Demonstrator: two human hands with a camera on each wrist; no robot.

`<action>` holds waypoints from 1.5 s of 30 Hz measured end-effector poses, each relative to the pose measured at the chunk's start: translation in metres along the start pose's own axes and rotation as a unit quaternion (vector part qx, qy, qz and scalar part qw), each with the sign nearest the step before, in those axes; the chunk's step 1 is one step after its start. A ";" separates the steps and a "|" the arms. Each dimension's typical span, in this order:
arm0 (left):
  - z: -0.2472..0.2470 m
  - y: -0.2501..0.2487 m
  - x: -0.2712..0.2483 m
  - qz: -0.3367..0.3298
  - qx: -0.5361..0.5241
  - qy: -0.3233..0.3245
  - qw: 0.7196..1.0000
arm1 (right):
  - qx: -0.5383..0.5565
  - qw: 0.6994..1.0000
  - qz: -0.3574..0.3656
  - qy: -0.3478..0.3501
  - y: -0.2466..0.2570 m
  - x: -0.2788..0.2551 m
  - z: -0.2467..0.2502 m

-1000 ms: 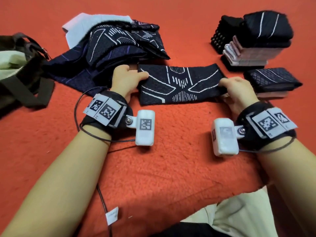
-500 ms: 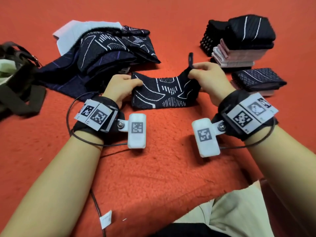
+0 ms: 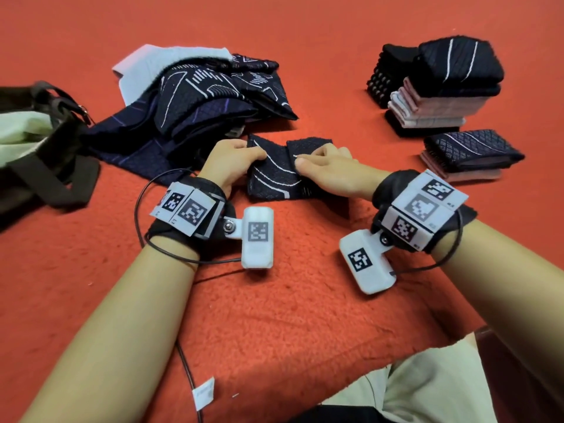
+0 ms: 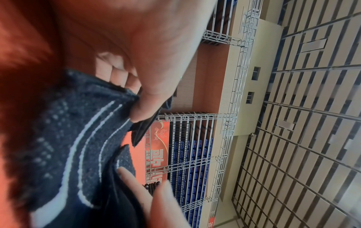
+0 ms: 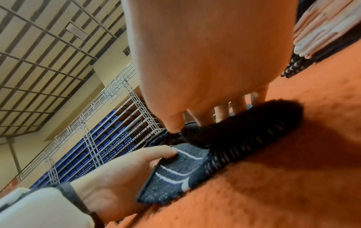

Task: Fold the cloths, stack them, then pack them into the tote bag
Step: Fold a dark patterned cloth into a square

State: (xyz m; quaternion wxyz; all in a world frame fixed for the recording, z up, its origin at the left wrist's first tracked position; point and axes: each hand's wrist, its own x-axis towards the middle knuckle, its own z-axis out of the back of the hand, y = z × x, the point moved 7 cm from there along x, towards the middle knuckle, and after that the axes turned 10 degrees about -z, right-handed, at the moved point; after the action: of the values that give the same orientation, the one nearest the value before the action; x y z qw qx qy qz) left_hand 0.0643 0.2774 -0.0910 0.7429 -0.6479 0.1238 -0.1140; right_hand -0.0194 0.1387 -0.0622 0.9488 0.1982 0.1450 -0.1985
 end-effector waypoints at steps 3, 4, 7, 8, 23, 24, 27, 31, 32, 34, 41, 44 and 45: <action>0.000 -0.002 -0.001 0.002 -0.003 0.000 1.000 | -0.014 1.000 0.017 0.002 -0.007 0.000 0.004; 0.000 -0.002 -0.002 0.002 -0.001 0.001 1.000 | -0.034 0.999 0.024 0.000 -0.009 0.001 0.004; -0.001 -0.004 -0.004 0.004 0.003 0.002 1.000 | -0.095 0.994 0.039 0.021 -0.014 0.005 0.000; -0.001 -0.005 -0.004 0.004 0.003 0.001 1.000 | -0.109 0.993 0.043 0.034 -0.015 0.007 -0.002; -0.037 -0.047 -0.012 0.016 0.090 0.104 0.990 | -0.133 0.990 0.014 0.033 -0.017 0.019 -0.005; -0.043 -0.051 -0.009 0.016 0.098 0.107 0.989 | -0.127 0.991 0.020 0.032 -0.016 0.019 -0.004; -0.062 -0.058 -0.002 0.035 0.128 0.128 0.983 | -0.047 0.995 0.076 0.042 -0.017 0.015 0.003; -0.080 -0.056 0.005 0.056 0.195 0.148 0.968 | 0.159 0.985 0.070 -0.018 -0.043 0.005 0.025; -0.083 -0.056 0.007 0.055 0.210 0.149 0.965 | 0.227 0.972 0.048 -0.024 -0.050 0.003 0.027; -0.090 -0.056 0.010 0.055 0.228 0.154 0.960 | 0.335 0.942 0.011 -0.023 -0.061 -0.001 0.026; -0.112 -0.051 0.007 0.067 0.243 0.178 0.951 | 0.330 0.942 -0.053 0.004 -0.066 -0.004 0.017; -0.113 -0.049 0.006 0.073 0.237 0.190 0.950 | 0.275 0.960 -0.045 -0.030 -0.063 0.000 0.019; -0.111 -0.051 0.008 0.065 0.251 0.189 0.947 | 0.257 0.964 -0.046 -0.037 -0.063 0.002 0.019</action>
State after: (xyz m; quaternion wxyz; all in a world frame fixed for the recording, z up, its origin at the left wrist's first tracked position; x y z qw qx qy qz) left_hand 0.0345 0.1646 -0.0553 0.8504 -0.3972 0.2713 -0.2131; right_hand -0.0411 0.0767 -0.0661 0.8603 0.4214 0.0628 -0.2799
